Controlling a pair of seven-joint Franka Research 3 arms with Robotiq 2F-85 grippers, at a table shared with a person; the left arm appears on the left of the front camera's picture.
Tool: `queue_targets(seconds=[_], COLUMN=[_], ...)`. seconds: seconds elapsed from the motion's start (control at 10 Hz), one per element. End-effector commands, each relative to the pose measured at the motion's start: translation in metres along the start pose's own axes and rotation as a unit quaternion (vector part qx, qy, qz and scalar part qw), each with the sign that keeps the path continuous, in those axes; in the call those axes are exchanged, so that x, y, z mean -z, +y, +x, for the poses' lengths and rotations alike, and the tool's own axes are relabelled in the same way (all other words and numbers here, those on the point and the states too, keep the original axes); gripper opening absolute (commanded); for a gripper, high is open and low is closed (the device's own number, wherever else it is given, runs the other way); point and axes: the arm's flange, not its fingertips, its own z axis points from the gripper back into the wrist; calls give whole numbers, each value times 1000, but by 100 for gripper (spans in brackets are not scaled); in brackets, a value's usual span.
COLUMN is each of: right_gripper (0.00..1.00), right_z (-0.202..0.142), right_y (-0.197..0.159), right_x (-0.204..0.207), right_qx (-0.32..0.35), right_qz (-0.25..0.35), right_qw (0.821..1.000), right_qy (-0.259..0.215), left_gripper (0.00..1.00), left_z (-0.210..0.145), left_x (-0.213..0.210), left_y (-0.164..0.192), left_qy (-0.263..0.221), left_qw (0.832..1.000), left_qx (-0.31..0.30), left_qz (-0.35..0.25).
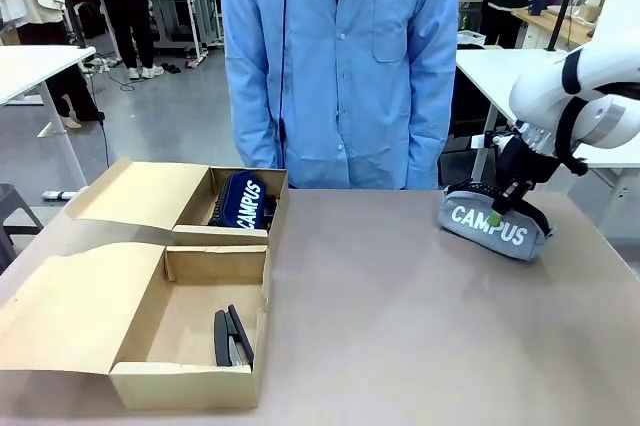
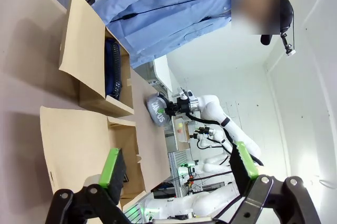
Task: Place items inside the box.
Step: Pick up a Pencil pouch or Stapler and place it inside the Mailer Box closest to the robot.
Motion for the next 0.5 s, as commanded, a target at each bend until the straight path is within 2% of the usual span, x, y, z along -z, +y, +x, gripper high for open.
queue_targets(seconds=[0.0,0.1,0.2,0.3,0.4], right_gripper=[0,0,0,0,0], right_z=[-45,-75,-102,-116,-115], right_y=[54,85,109,114,93], right_x=[-45,-58,-68,-75,-80], right_qx=[148,181,196,204,255], right_qz=[47,74,65,70,94], right_qw=[988,980,978,976,961], right_qy=[20,45,11,-30,-48], left_gripper=[100,100,100,100,100], left_z=[0,0,0,0,0], left_x=[0,0,0,0,0], left_y=[-1,-1,-1,-1,-1], left_qy=[-5,-5,-5,-5,-5], left_qw=[1000,1000,1000,1000,1000], left_qx=[10,10,10,10,10], left_qz=[-10,-10,-10,-10,-10])
